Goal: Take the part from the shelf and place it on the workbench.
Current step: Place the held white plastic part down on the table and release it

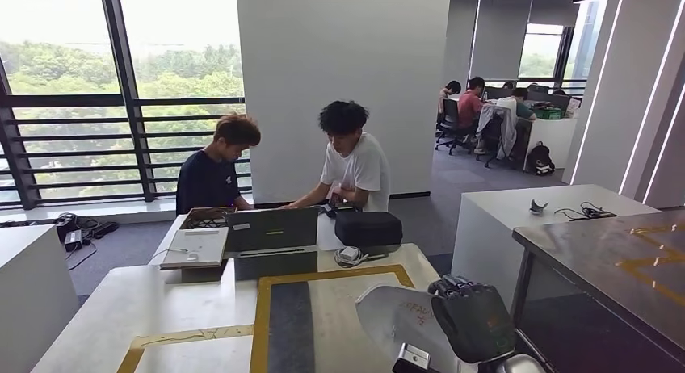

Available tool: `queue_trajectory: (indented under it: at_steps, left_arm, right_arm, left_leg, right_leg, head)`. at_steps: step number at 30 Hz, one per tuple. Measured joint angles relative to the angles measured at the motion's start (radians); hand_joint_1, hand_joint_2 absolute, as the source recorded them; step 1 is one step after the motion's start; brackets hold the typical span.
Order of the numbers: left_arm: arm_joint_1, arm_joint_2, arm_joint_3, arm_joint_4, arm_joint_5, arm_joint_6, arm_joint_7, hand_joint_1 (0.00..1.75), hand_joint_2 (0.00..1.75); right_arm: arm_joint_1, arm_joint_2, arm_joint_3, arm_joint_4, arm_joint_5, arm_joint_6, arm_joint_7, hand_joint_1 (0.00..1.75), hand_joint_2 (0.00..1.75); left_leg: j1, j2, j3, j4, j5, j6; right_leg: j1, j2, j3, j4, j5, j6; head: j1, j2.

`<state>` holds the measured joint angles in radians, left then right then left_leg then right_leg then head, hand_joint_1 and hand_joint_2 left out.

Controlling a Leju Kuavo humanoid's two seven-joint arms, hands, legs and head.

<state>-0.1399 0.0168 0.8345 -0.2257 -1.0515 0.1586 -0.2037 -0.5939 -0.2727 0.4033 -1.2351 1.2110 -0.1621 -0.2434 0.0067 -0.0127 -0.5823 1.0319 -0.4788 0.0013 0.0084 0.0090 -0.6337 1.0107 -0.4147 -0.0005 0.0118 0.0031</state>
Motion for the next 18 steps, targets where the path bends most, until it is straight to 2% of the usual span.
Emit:
queue_trajectory:
  at_steps: [8,13,15,17,18]
  left_arm:
    - [0.008,-0.005,0.037,0.001,0.027,0.017,0.012,0.0,1.75]
    - [0.015,-0.009,0.043,0.002,0.027,0.026,0.025,0.0,1.75]
    - [0.016,-0.01,0.044,0.002,0.027,0.027,0.026,0.0,1.75]
    - [0.016,-0.012,0.044,0.002,0.027,0.027,0.026,0.0,1.75]
    - [0.016,-0.013,0.045,0.002,0.028,0.027,0.026,0.0,1.75]
  right_arm:
    - [-0.003,-0.003,0.0,-0.008,0.003,0.035,-0.018,1.75,1.75]
    - [-0.005,-0.003,0.0,-0.008,0.004,0.034,-0.025,1.75,1.75]
    - [-0.005,-0.003,0.001,-0.008,0.004,0.033,-0.028,1.75,1.75]
    - [-0.005,-0.003,0.001,-0.008,0.004,0.031,-0.029,1.75,1.75]
    - [-0.005,-0.004,0.002,-0.008,0.004,0.03,-0.029,1.75,1.75]
  left_leg:
    - [0.001,0.002,0.009,-0.016,0.003,-0.012]
    - [0.002,0.002,0.009,-0.017,0.004,-0.014]
    - [0.0,0.002,0.006,-0.016,0.003,-0.009]
    - [0.003,0.003,0.018,-0.032,0.009,0.001]
    - [0.007,0.004,0.028,-0.044,0.015,0.004]
  right_leg:
    - [0.001,0.002,0.001,0.001,-0.005,-0.009]
    - [0.002,0.001,0.001,0.001,-0.005,-0.011]
    - [-0.001,0.001,0.004,-0.004,-0.002,-0.007]
    - [-0.001,0.0,0.009,-0.008,-0.002,0.0]
    - [-0.001,0.0,0.006,0.003,-0.011,0.003]
  head:
    - [-0.001,0.0]
    - [-0.001,0.0]
    - [-0.001,0.0]
    - [-0.001,0.0]
    - [-0.001,0.0]
